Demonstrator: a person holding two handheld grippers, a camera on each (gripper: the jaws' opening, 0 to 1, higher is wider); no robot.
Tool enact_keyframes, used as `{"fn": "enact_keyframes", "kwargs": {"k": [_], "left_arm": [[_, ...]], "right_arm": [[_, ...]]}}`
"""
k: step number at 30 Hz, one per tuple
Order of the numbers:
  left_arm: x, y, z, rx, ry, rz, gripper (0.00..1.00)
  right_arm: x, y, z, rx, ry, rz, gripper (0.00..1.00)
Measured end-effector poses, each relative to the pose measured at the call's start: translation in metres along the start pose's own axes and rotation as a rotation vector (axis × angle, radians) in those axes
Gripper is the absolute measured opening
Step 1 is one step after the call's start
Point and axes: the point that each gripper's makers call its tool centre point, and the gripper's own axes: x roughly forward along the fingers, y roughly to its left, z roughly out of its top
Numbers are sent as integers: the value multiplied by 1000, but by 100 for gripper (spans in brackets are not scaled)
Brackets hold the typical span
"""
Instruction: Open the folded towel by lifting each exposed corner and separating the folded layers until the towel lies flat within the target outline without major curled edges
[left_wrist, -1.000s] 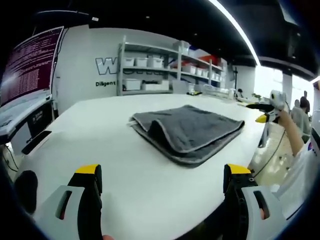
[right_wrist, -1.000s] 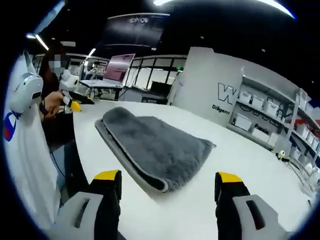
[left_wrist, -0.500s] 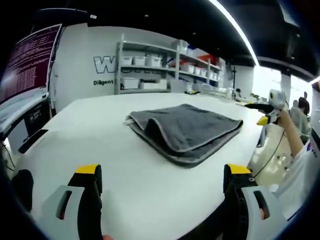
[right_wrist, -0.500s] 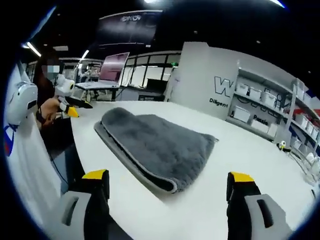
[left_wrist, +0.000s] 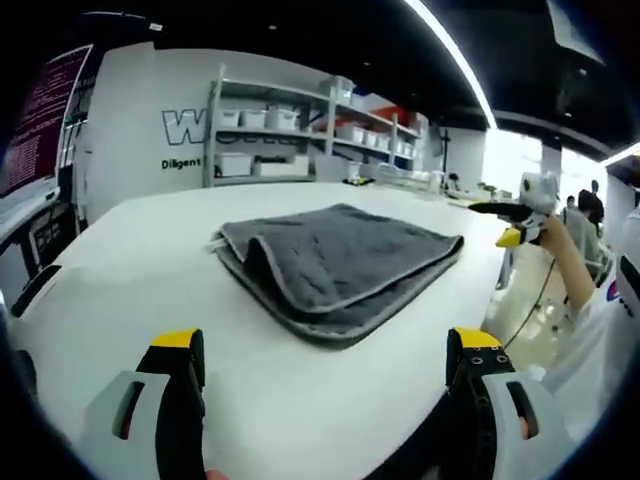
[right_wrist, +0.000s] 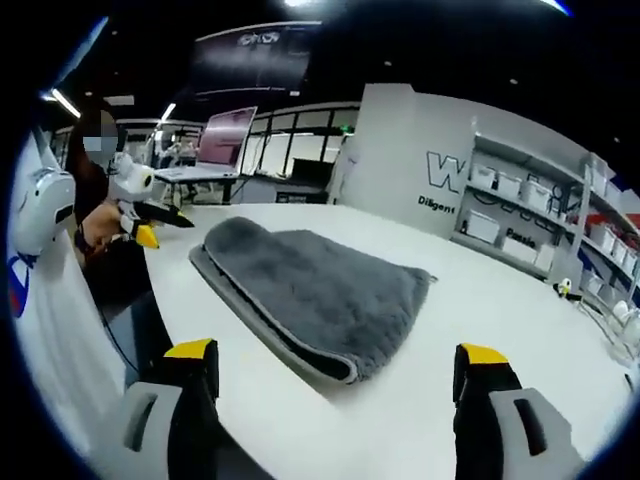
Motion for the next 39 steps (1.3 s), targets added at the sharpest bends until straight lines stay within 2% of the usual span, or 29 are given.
{"fn": "enact_keyframes", "kwargs": {"k": [8, 13, 17, 26, 30, 35, 39], "left_arm": [[20, -13, -3, 17, 12, -56, 91], [28, -22, -3, 18, 9, -111, 81], [31, -24, -5, 28, 14, -114, 78], [37, -19, 8, 8, -34, -109, 69], [39, -10, 13, -8, -55, -88, 58], [38, -5, 30, -87, -142, -109, 31], [40, -1, 36, -110, -164, -100, 20]], "right_arm": [[-4, 1, -5, 8, 5, -5, 99], [-6, 1, -8, 16, 9, -8, 99], [-7, 3, -10, 15, 15, -6, 99], [-6, 7, -9, 13, 14, 2, 98], [-5, 9, -7, 8, 15, 7, 98], [-4, 13, -5, -3, 17, 19, 97], [-3, 17, -4, -9, 17, 30, 96]]}}
